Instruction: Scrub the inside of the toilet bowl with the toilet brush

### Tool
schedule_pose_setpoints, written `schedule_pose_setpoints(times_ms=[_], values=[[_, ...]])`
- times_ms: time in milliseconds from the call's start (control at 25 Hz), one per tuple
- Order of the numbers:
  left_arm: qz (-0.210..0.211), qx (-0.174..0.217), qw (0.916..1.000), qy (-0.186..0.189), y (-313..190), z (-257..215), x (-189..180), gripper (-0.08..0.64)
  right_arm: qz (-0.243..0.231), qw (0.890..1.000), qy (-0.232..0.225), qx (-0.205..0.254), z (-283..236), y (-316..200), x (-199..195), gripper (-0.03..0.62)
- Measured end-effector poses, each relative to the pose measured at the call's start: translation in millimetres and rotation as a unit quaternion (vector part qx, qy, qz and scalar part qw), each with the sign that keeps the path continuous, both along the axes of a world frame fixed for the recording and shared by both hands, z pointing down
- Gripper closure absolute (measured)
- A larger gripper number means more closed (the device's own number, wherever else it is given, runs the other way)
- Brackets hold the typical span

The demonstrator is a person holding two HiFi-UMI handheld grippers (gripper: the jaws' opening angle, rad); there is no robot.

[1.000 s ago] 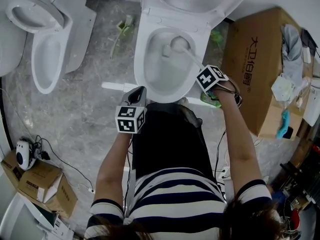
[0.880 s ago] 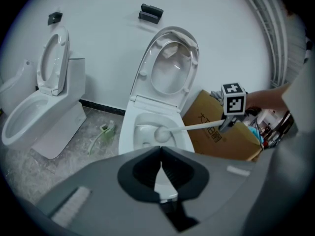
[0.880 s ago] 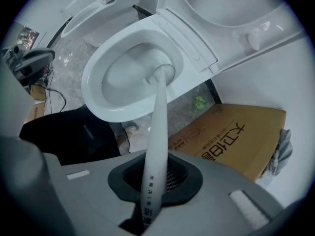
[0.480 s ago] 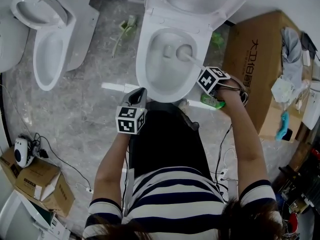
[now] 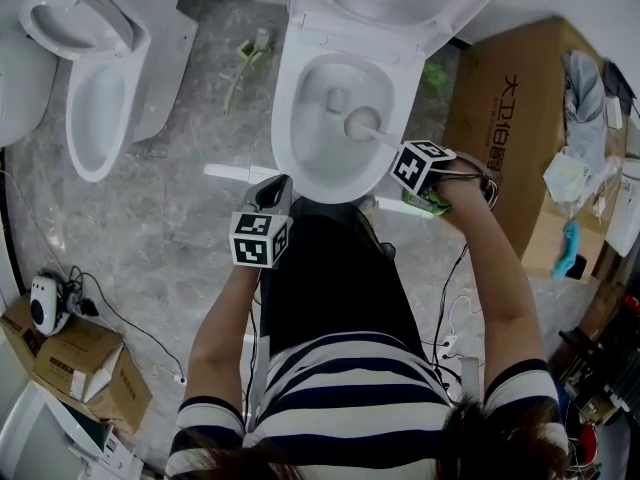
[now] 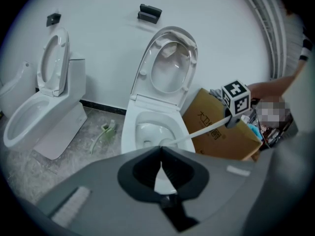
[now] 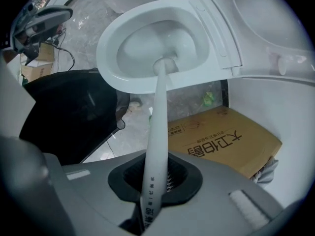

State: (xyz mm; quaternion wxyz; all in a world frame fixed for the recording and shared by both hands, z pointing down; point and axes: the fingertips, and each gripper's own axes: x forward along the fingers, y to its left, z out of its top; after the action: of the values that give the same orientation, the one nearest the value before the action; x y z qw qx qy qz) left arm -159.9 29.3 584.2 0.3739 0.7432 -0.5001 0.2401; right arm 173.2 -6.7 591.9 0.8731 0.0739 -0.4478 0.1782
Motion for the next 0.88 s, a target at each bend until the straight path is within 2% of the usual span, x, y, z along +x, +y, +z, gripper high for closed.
schedule_pose_setpoints(times_ms=[360,880], values=[[-0.002,-0.002,1.0,0.001,-4.1,2.5,4.0,0.56,-0.001,0.998,-0.032,-0.053,2.1,24.0,-5.9,0.563],[0.0,-0.005,1.0,0.003,-9.2,3.1,10.8,0.56,0.031,0.989,-0.097,-0.109,10.0,58.1,-27.0,0.561]])
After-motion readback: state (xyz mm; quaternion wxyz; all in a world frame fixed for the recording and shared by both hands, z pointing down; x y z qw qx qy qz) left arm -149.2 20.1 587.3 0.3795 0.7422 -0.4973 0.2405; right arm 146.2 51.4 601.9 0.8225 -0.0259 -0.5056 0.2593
